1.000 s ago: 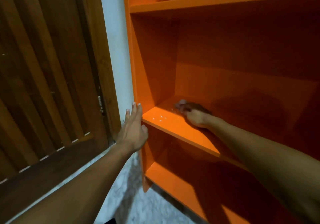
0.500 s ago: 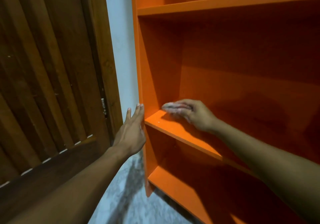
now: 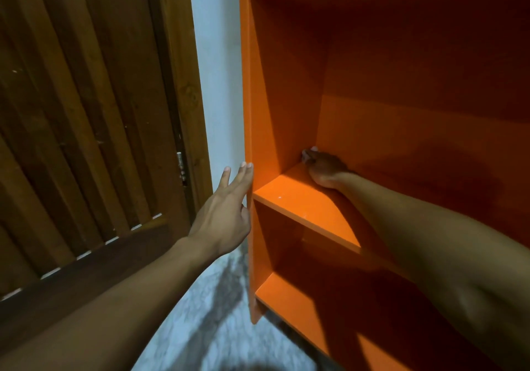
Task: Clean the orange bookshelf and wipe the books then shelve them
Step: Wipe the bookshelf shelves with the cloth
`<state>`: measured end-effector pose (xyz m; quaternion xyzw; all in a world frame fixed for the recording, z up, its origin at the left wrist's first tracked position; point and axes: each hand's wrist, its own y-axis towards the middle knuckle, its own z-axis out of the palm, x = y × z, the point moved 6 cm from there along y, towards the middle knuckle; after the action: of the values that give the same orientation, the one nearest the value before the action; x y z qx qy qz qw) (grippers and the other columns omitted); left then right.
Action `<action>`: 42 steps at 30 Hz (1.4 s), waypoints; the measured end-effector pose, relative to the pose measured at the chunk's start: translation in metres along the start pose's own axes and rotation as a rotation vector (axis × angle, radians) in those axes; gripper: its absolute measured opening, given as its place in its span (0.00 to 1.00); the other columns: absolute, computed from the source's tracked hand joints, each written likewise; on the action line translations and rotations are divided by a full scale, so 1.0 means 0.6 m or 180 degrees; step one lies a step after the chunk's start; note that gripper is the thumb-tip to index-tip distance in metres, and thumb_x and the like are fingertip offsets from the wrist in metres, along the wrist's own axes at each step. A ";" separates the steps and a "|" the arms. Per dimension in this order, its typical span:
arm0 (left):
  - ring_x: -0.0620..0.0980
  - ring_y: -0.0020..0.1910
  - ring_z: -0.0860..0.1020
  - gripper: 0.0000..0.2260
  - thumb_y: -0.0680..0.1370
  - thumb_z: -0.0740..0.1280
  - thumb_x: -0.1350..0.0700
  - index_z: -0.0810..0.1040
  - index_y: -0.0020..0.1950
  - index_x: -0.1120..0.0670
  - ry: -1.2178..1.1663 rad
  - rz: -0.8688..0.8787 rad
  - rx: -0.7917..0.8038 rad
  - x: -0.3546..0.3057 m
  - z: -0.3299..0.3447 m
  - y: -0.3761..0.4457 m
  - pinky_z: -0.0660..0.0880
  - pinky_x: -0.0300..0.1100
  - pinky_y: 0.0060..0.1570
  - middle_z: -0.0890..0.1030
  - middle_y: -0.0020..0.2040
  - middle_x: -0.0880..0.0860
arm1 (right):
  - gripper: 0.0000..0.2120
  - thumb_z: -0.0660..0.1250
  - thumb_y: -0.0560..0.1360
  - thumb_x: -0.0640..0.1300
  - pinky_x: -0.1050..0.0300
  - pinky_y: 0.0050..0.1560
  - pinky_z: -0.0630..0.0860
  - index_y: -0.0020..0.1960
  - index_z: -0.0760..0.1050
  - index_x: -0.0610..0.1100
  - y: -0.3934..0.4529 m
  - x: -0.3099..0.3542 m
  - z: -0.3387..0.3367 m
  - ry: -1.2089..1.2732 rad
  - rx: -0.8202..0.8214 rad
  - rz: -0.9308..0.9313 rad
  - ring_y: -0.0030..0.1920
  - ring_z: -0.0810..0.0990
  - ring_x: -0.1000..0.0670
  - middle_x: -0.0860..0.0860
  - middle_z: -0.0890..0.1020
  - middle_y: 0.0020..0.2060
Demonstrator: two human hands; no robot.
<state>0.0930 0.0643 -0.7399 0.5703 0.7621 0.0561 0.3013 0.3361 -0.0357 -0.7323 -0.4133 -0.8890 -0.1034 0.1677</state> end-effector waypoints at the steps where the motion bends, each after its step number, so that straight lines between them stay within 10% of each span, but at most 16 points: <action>1: 0.49 0.80 0.42 0.35 0.81 0.56 0.63 0.42 0.81 0.44 -0.0007 -0.0005 -0.0010 0.000 0.000 0.000 0.73 0.52 0.67 0.45 0.79 0.41 | 0.23 0.45 0.85 0.56 0.42 0.76 0.57 0.79 0.55 0.57 -0.011 0.006 0.002 0.0068 0.0038 -0.0014 0.78 0.57 0.44 0.53 0.53 0.80; 13: 0.53 0.81 0.49 0.30 0.80 0.56 0.66 0.56 0.81 0.48 -0.0101 -0.0109 -0.0076 -0.020 -0.035 -0.001 0.69 0.54 0.70 0.58 0.80 0.48 | 0.22 0.60 0.82 0.48 0.46 0.70 0.64 0.76 0.65 0.54 -0.198 0.145 0.053 -0.0355 -0.0164 -0.1547 0.73 0.66 0.42 0.48 0.68 0.75; 19: 0.56 0.80 0.56 0.31 0.79 0.57 0.66 0.56 0.81 0.49 -0.0106 -0.0235 0.0003 -0.025 -0.039 0.000 0.70 0.54 0.68 0.57 0.81 0.50 | 0.26 0.48 0.74 0.43 0.44 0.60 0.72 0.63 0.78 0.50 -0.245 0.159 0.079 -0.1909 -0.0254 -0.2504 0.70 0.70 0.42 0.51 0.74 0.69; 42: 0.52 0.80 0.41 0.34 0.81 0.57 0.60 0.43 0.82 0.50 -0.0381 -0.0036 0.0742 -0.253 0.105 -0.166 0.61 0.49 0.74 0.42 0.82 0.49 | 0.20 0.52 0.75 0.44 0.48 0.64 0.64 0.54 0.81 0.52 -0.579 -0.127 -0.064 -0.2777 -0.0173 -0.2426 0.64 0.76 0.49 0.52 0.82 0.57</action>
<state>0.0684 -0.1232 -0.7738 0.5995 0.7473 -0.0688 0.2783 0.1227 -0.3226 -0.7419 -0.0725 -0.9590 0.0006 -0.2741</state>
